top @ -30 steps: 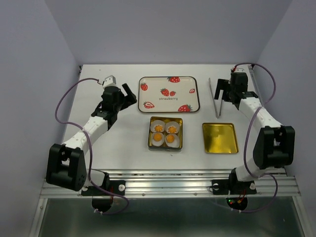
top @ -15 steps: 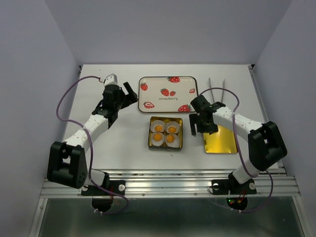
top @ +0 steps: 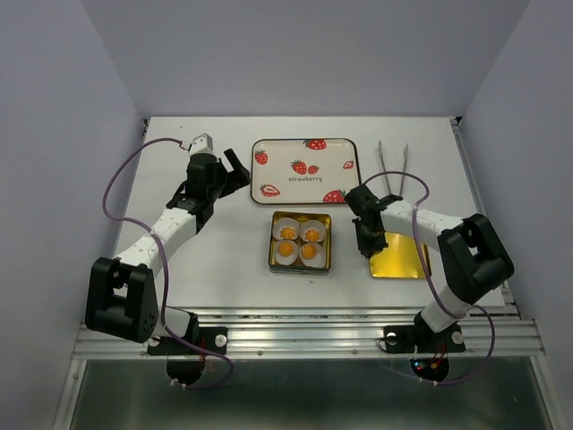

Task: Pack the cookies

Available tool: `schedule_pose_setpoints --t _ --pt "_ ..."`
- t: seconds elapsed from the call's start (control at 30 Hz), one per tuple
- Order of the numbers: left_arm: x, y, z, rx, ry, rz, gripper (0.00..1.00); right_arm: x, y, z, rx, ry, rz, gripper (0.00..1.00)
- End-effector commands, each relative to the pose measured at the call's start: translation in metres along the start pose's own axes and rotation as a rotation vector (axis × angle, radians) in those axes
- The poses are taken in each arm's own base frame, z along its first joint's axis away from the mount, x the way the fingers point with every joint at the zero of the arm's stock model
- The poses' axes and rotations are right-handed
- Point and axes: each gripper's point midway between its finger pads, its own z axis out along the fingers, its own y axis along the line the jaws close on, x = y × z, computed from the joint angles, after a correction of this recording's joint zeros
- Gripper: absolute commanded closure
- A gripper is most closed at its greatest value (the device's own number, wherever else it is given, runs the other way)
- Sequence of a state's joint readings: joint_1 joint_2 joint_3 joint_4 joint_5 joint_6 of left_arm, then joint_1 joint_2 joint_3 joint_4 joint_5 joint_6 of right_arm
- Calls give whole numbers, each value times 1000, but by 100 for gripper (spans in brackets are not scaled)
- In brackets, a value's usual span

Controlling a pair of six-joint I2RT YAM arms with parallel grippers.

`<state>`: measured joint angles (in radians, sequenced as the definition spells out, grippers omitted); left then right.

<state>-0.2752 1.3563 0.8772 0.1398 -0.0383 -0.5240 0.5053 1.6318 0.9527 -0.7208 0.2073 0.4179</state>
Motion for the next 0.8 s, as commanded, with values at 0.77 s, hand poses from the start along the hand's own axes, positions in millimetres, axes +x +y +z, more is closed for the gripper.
schedule_pose_setpoints --t 0.77 --pt "-21 -23 -19 110 -93 -2 1 -78 149 -322 -1436 -739 -295 99"
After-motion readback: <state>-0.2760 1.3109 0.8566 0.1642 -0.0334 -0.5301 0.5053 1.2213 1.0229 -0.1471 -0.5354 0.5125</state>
